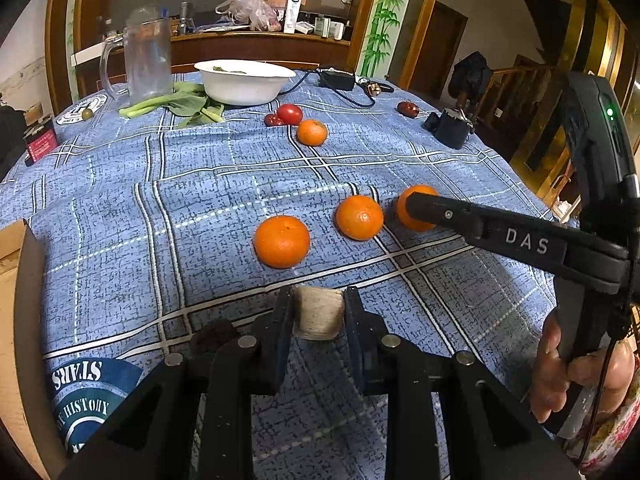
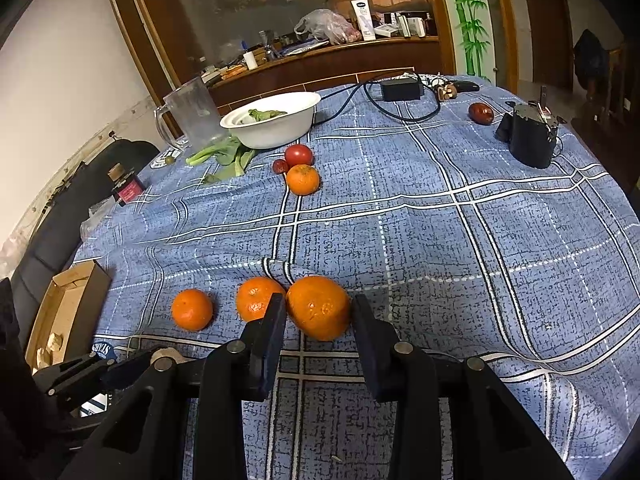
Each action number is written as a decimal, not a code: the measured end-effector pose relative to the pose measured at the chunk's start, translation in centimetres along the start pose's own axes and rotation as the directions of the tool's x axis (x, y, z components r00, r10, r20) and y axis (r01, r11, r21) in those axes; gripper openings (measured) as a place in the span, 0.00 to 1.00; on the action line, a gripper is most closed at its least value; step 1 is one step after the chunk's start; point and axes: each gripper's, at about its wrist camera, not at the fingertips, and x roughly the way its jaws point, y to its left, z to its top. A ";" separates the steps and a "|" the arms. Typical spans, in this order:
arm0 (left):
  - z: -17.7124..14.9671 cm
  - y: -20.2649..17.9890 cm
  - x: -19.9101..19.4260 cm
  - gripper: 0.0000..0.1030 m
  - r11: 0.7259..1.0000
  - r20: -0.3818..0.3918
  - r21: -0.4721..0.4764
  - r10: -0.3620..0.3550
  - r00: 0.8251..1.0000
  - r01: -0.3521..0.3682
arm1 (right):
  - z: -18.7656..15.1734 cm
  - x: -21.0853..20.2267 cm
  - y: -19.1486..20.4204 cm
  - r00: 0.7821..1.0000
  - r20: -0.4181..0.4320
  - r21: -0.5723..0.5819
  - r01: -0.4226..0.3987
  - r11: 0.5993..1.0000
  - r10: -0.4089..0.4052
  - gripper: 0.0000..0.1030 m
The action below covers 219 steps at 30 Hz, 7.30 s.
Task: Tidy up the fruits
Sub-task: 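Grasp a beige ball with left tool while right tool grasps an orange, then carry ball and orange into the cardboard box and open both tools, then move both tools back from the box toward the remaining oranges, then grasp an orange with left tool while right tool grasps another orange, then carry both oranges into the cardboard box and open both tools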
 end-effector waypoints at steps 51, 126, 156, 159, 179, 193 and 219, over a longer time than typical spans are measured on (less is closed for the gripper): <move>-9.7 23.6 -18.9 0.40 0.830 0.072 -0.540 0.207 0.976 -0.137 | -6.9 4.5 32.1 0.955 -0.264 -0.400 -0.233 0.886 0.132 0.36; -7.2 0.1 -9.3 0.74 0.953 -0.073 -0.017 0.301 0.951 -0.303 | -7.0 -7.4 4.2 1.000 -0.022 -0.033 -0.009 0.999 0.008 0.80; 3.0 2.3 0.5 0.74 0.972 -0.178 0.018 0.232 0.956 -0.232 | 1.0 4.2 3.5 0.993 -0.120 -0.125 -0.025 0.992 0.010 0.34; 3.4 1.8 1.7 0.74 0.971 -0.185 0.041 0.237 0.954 -0.234 | 1.0 3.8 3.4 0.993 -0.118 -0.122 -0.018 0.992 0.003 0.34; 4.2 0.1 3.7 0.30 0.978 -0.145 0.054 0.208 0.967 -0.202 | 1.5 3.1 0.5 0.994 -0.111 -0.031 0.007 0.999 -0.010 0.34; 0.6 -1.2 -3.0 0.30 0.990 -0.075 -0.071 0.117 0.990 -0.122 | 0.9 2.6 1.7 0.997 -0.063 -0.084 0.038 0.996 -0.044 0.34; -7.4 5.4 -19.3 0.31 0.954 0.139 -0.271 0.170 0.975 -0.128 | -8.7 -9.8 9.3 0.999 -0.013 -0.054 -0.049 0.997 0.049 0.35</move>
